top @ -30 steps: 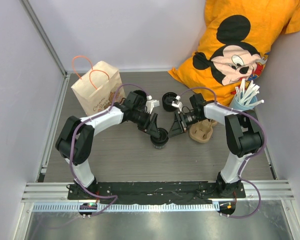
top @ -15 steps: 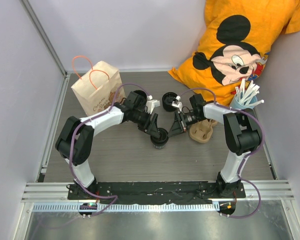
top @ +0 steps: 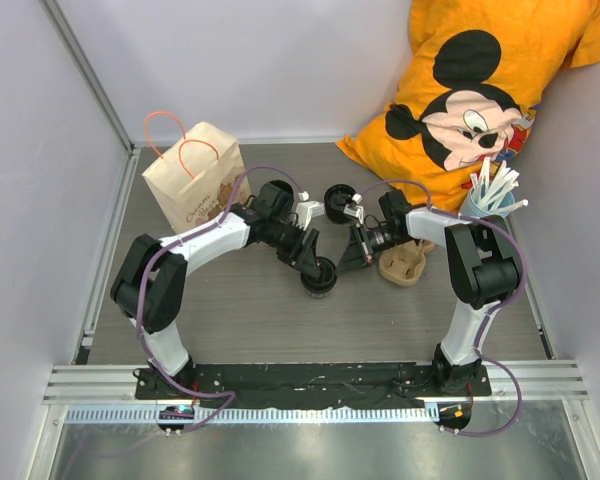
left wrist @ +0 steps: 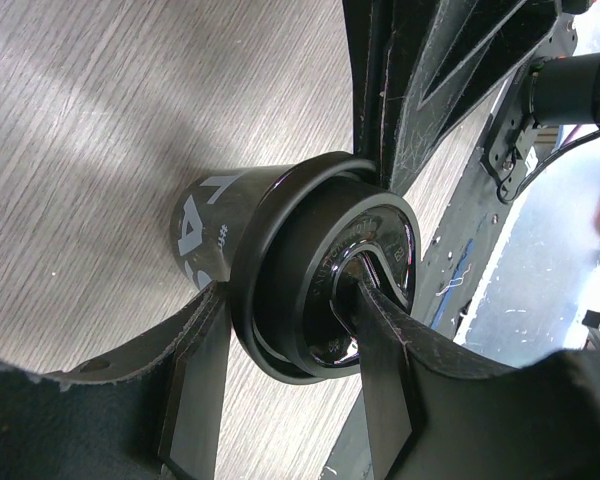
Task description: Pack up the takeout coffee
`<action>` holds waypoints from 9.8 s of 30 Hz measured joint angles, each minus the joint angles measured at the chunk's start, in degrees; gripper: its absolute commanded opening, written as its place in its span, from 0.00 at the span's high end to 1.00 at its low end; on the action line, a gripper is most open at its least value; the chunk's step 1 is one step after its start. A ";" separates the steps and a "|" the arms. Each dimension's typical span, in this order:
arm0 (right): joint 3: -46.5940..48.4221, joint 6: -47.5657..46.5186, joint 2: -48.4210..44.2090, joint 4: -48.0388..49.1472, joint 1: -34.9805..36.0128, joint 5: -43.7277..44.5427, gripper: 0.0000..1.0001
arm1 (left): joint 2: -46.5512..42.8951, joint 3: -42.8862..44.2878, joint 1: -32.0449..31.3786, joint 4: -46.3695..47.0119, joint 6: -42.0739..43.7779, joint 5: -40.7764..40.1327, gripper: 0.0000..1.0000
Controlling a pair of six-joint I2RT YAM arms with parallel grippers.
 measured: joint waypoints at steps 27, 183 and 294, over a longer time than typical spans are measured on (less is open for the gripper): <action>5.09 2.19 1.84 4.22 -0.72 0.46 0.60 | 0.61 1.31 -1.77 0.50 0.37 -1.42 1.00; 7.98 -2.99 -1.20 -8.92 1.77 17.29 0.56 | 1.70 4.24 -4.31 -4.42 3.61 -9.27 1.00; 0.59 2.25 -3.54 -10.88 -0.55 13.75 0.93 | 3.89 6.01 -4.94 -1.03 2.97 -9.68 1.00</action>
